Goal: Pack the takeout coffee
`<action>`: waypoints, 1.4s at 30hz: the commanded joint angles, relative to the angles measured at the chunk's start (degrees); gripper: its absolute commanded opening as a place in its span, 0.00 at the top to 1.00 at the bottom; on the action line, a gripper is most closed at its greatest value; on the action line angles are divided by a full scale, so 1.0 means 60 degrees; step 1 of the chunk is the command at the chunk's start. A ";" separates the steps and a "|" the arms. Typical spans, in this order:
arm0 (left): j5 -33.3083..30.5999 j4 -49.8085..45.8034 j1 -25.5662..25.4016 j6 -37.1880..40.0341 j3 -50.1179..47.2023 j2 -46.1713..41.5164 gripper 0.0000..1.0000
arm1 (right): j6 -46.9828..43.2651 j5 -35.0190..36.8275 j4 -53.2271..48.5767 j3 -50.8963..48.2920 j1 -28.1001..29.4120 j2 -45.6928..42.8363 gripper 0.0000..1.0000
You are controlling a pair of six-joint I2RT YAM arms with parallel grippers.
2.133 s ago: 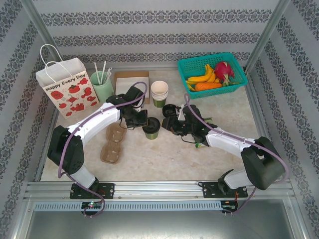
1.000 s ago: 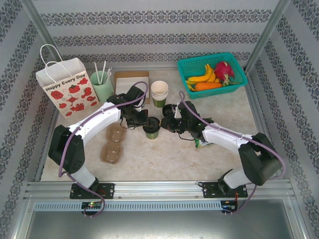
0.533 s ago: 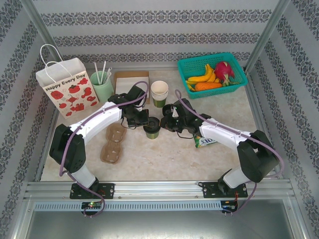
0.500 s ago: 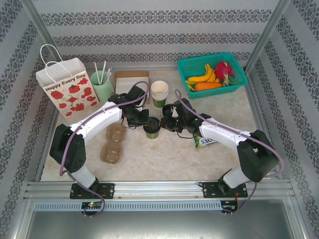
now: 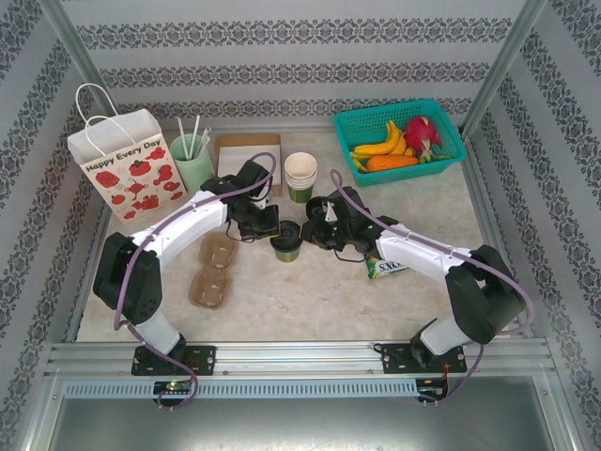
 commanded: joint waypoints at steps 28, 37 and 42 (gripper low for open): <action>-0.1959 -0.2546 -0.0848 0.3873 0.1800 0.0982 1.00 | -0.0327 -0.2496 -0.0963 0.1834 -0.0924 0.1509 0.60; -0.1443 -0.2031 -0.0848 0.3379 0.1344 0.1021 1.00 | 0.0014 -0.2442 -0.0836 0.1632 -0.0563 0.2334 0.60; -0.0819 -0.1444 -0.1018 0.2990 0.0966 0.1093 1.00 | 0.0205 -0.2586 -0.0563 0.1686 -0.0220 0.2688 0.61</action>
